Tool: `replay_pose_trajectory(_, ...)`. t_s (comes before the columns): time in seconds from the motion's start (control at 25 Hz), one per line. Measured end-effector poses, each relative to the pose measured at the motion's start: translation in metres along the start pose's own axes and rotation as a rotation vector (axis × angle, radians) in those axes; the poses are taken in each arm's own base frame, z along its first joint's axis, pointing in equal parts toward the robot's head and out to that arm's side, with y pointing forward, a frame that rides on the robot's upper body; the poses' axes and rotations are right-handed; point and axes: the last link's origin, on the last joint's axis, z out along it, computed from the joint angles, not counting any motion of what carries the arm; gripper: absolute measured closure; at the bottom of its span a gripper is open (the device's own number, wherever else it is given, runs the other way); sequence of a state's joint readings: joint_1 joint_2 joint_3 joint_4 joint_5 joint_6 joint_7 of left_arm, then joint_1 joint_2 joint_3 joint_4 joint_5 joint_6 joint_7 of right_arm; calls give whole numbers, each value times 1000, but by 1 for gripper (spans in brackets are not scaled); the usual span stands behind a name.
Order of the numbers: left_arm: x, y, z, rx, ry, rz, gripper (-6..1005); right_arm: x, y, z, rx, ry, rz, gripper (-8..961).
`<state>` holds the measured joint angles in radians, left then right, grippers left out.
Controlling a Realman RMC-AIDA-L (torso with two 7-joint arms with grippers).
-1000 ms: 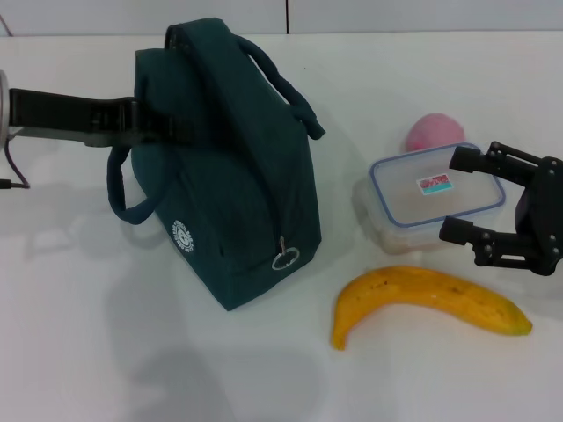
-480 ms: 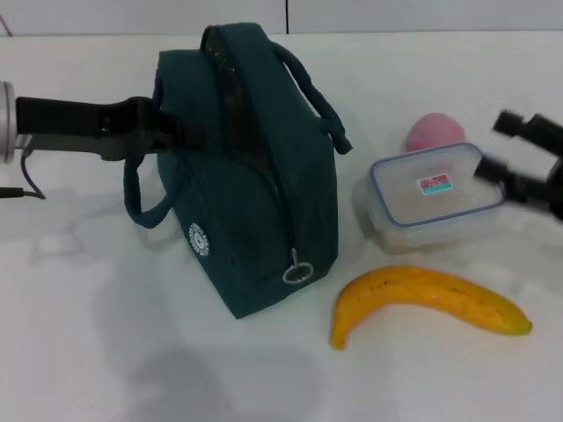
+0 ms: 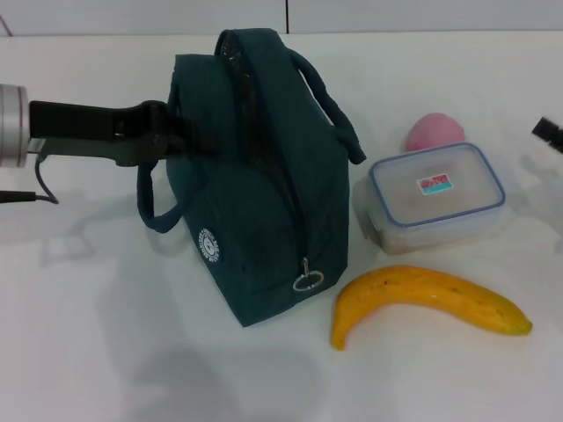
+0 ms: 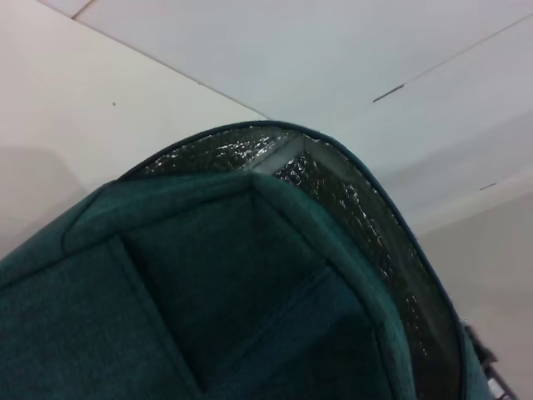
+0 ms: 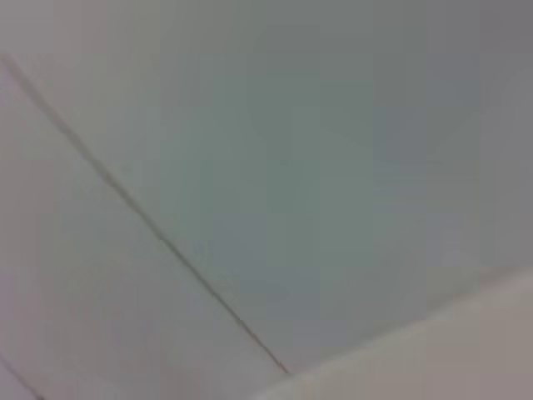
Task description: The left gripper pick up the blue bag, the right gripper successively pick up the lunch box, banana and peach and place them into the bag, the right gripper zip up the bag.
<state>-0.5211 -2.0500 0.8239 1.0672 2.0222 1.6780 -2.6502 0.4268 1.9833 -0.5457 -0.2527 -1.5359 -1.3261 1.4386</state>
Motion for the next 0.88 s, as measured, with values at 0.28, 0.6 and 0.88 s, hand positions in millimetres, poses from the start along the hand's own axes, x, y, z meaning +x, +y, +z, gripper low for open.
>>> replay_pose_trajectory(0.28, 4, 1, -1, 2, 22, 5, 963, 28, 4, 18, 28, 77, 105, 102)
replay_pose_trajectory(0.6, 3, 0, -1, 1, 21, 7, 963, 41, 14, 31, 4, 173, 165, 114)
replay_pose_trajectory(0.88, 3, -4, -1, 12, 27, 4, 962, 41, 18, 30, -18, 160, 238, 124)
